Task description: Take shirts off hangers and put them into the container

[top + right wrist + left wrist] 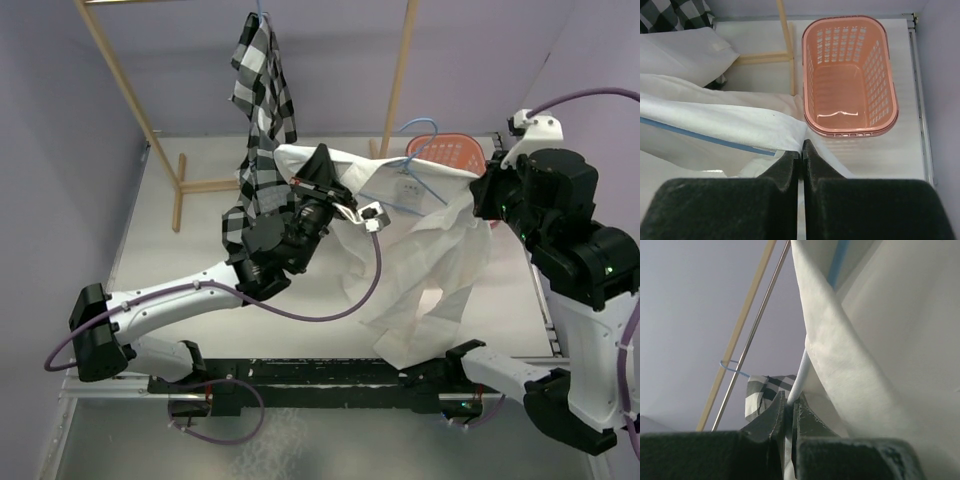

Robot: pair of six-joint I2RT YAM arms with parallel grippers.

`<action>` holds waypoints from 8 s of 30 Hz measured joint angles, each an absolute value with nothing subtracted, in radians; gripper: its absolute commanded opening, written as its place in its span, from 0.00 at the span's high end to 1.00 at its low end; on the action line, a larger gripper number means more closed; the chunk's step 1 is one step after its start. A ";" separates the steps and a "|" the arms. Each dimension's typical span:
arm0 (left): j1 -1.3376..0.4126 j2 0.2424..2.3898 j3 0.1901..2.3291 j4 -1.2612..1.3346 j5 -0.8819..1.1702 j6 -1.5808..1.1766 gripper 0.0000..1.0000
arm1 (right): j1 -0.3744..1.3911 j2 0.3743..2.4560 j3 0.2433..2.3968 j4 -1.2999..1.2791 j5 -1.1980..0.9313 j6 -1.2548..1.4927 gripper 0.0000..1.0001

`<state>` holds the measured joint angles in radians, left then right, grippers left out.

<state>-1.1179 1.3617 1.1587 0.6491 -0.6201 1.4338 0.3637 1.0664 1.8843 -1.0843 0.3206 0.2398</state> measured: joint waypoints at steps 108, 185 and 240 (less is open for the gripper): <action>-0.923 0.925 0.794 0.237 -0.292 0.810 1.00 | 0.356 0.773 1.637 -1.025 -0.214 0.230 0.45; -0.921 1.063 0.933 0.170 -0.144 0.540 0.01 | 0.353 0.916 1.544 -1.035 -0.399 0.210 1.00; -0.920 0.674 0.867 -0.332 -0.194 0.149 0.36 | 0.508 1.700 2.270 -0.439 0.255 0.001 1.00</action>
<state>-0.9203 0.6743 0.8673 -0.3317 -0.1936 0.1490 0.5083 1.7004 2.2700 -0.4389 0.2550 0.0013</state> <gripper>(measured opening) 0.647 0.018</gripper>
